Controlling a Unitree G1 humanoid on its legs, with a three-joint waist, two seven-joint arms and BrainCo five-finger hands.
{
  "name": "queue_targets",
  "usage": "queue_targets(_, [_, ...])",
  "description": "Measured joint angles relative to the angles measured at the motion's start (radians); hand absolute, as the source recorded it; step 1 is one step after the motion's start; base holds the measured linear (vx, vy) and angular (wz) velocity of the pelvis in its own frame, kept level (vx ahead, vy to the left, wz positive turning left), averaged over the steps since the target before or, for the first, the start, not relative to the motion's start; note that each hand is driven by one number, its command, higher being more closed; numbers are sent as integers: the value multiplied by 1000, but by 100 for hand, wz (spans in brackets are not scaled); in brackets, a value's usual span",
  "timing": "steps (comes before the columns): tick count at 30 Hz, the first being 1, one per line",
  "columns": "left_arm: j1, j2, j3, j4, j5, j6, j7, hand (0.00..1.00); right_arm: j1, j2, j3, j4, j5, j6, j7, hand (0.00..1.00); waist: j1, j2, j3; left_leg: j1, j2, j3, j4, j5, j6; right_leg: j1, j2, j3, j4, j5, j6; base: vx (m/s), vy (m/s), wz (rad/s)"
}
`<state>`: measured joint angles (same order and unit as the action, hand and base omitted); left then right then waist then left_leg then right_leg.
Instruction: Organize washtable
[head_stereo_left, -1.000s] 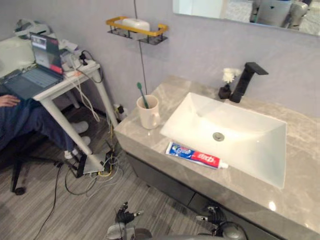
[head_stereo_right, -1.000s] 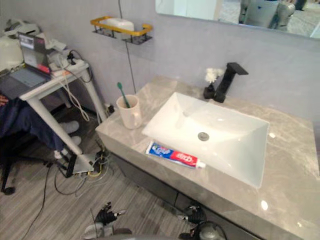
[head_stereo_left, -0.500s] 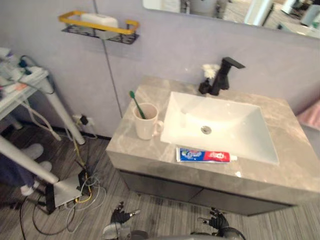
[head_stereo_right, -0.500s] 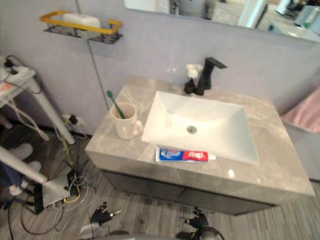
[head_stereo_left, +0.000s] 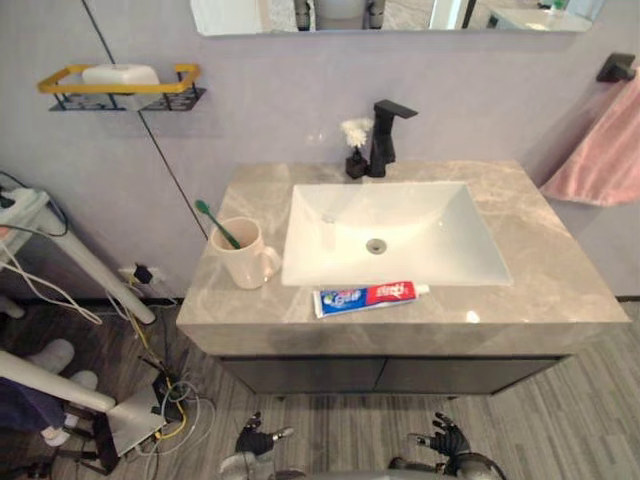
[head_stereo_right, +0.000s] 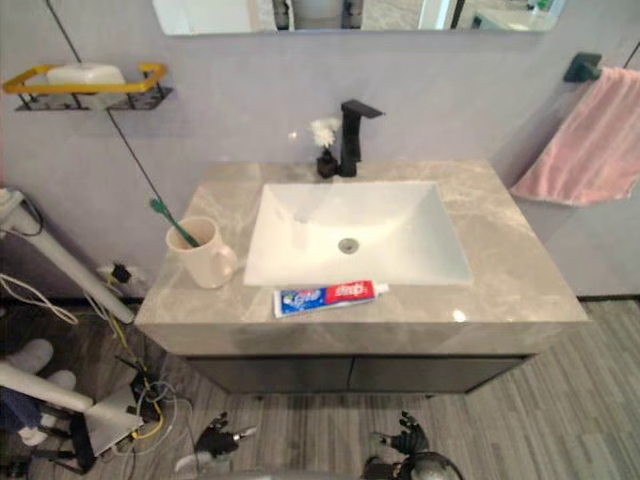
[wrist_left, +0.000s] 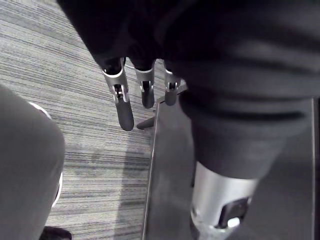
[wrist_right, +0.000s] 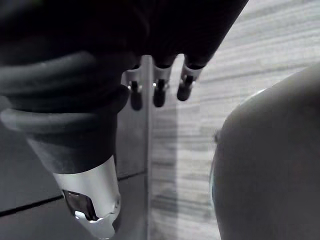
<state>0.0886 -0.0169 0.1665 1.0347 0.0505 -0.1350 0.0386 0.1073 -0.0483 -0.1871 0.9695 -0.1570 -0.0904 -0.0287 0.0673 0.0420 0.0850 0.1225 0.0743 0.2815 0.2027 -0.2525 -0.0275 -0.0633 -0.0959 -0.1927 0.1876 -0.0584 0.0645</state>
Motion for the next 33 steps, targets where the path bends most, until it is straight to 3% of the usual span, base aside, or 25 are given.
queue_targets(7, [-1, 7, 0, 14, 0, -2, -13, 0, 0, 2, -9, 34, 31, -1, -15, 0, 0, -14, -1, 42, -10, -32, -63, 25, 6, 98, 28, -3, -165, 85, 0, 0, -5, 0])
queue_targets(8, [-25, 42, -9, 41, 1, -1, -14, 0, -31, 6, -3, 76, 42, -14, -13, 0, -28, -43, 24, 83, -46, -90, -98, 30, 14, 179, 21, -2, -291, 152, 8, 0, 0, 0])
queue_targets(14, [-25, 42, -9, 43, 1, -1, -14, 0, -31, 6, -3, 77, 46, -14, -13, 0, -28, -43, 24, 83, -46, -91, -98, 30, 14, 179, 21, -2, -291, 152, 8, 0, 0, 0])
queue_targets(20, [-29, 44, -14, 44, -1, -2, -13, 0, -29, 5, -19, 89, 121, -14, -14, 0, -29, -42, 23, 83, -46, -90, -98, 30, 14, 178, 21, -2, -291, 152, 8, 0, 0, 0])
queue_targets(25, [-29, 54, -49, 45, -22, -4, -11, 0, -15, -1, -101, 106, 205, -14, -34, 0, -30, -42, 23, 85, -46, -88, -96, 29, 14, 179, 20, 1, -290, 153, 8, 0, 0, -1])
queue_targets(30, [-27, 60, -46, 45, -22, -3, -10, 0, 16, -20, -196, 94, 207, -14, -54, 0, -30, -43, 23, 94, -46, -75, -96, 29, 14, 179, 21, 12, -290, 157, 9, 0, 0, -8])
queue_targets(33, [-18, 67, -36, 35, -23, -4, -9, 0, 56, -41, -253, -32, 207, -13, -67, 0, -32, -42, 23, 96, -40, -47, -98, 25, 13, 170, 23, 39, -290, 164, 9, -54, -18, -26])
